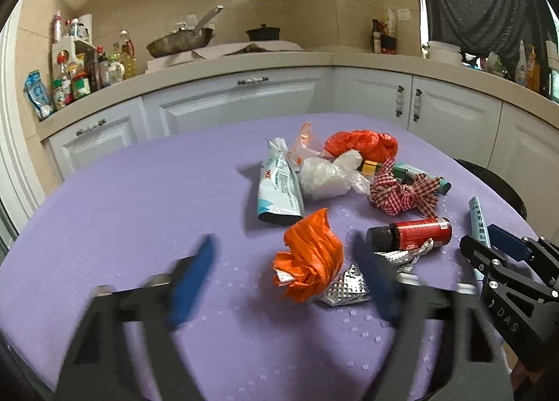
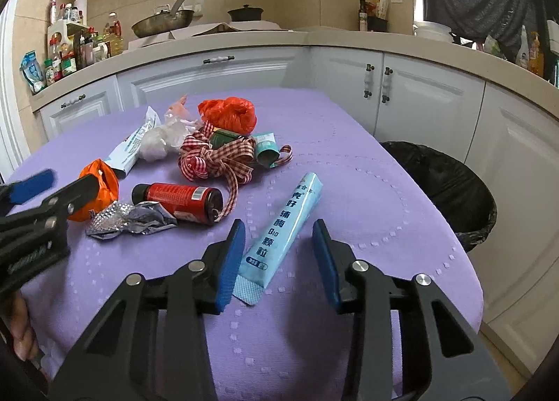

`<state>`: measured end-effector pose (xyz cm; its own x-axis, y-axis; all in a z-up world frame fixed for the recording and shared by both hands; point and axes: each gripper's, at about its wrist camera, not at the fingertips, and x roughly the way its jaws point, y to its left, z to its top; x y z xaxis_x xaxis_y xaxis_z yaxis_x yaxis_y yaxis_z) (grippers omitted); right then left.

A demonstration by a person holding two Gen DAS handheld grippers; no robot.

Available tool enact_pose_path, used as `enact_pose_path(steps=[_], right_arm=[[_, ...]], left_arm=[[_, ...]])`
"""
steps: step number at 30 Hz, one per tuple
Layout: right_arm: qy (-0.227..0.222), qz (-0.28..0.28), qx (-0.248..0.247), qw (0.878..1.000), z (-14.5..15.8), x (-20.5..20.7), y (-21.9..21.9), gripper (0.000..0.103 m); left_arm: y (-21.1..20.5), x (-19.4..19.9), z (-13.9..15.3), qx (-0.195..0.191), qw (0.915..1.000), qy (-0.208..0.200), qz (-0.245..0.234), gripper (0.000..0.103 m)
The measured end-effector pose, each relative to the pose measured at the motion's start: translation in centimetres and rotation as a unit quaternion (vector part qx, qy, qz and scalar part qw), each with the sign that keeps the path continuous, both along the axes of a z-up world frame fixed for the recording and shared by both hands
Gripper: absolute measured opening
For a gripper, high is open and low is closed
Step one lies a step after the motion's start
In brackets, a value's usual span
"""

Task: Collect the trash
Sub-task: 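Grasp the orange plastic bag with the left tool while the right tool grasps the blue tube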

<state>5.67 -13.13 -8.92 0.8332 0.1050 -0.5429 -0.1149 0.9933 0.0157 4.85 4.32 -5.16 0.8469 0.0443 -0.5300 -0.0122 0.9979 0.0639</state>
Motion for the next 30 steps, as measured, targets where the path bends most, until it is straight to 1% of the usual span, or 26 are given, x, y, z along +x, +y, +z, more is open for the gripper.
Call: enact_pose_path(steps=[2,3,5,7,11,12,15,24,30], right_arm=[[0.000,0.000,0.000,1.000,0.0,0.0,0.0,0.037],[0.000,0.000,0.000,1.000,0.0,0.0,0.0,0.034],[0.000,-0.001,0.001,1.000,0.0,-0.1,-0.1,0.030],[-0.001,-0.001,0.002,1.000,0.0,-0.1,-0.4,0.027],[-0.004,0.000,0.000,1.000,0.1,-0.2,-0.8,0.021],[-0.005,-0.001,-0.001,1.000,0.1,-0.3,-0.8,0.019],[-0.007,-0.001,0.001,1.000,0.0,-0.3,-1.1,0.018],[-0.020,-0.006,-0.004,1.000,0.4,-0.8,-1.8,0.017],[-0.035,-0.014,-0.004,0.999,1.7,-1.2,-2.5,0.017]], left_arm=[[0.1,0.3,-0.2,-0.009,0.9999,0.011,-0.005,0.064],[0.1,0.3,-0.2,-0.011,0.9999,0.010,-0.006,0.061],[0.0,0.2,-0.2,-0.010,0.9999,0.007,-0.012,0.053],[-0.2,0.1,-0.1,-0.010,0.9998,0.004,-0.019,0.041],[-0.2,-0.2,-0.1,-0.010,0.9998,-0.002,-0.016,0.038],[-0.3,-0.2,0.0,-0.010,0.9998,-0.004,-0.014,0.034],[-0.1,-0.4,0.1,-0.015,0.9998,-0.010,-0.012,0.026],[0.4,-0.7,0.6,-0.025,0.9994,-0.022,-0.005,0.026],[0.4,-1.3,1.9,-0.035,0.9985,-0.042,-0.001,0.026]])
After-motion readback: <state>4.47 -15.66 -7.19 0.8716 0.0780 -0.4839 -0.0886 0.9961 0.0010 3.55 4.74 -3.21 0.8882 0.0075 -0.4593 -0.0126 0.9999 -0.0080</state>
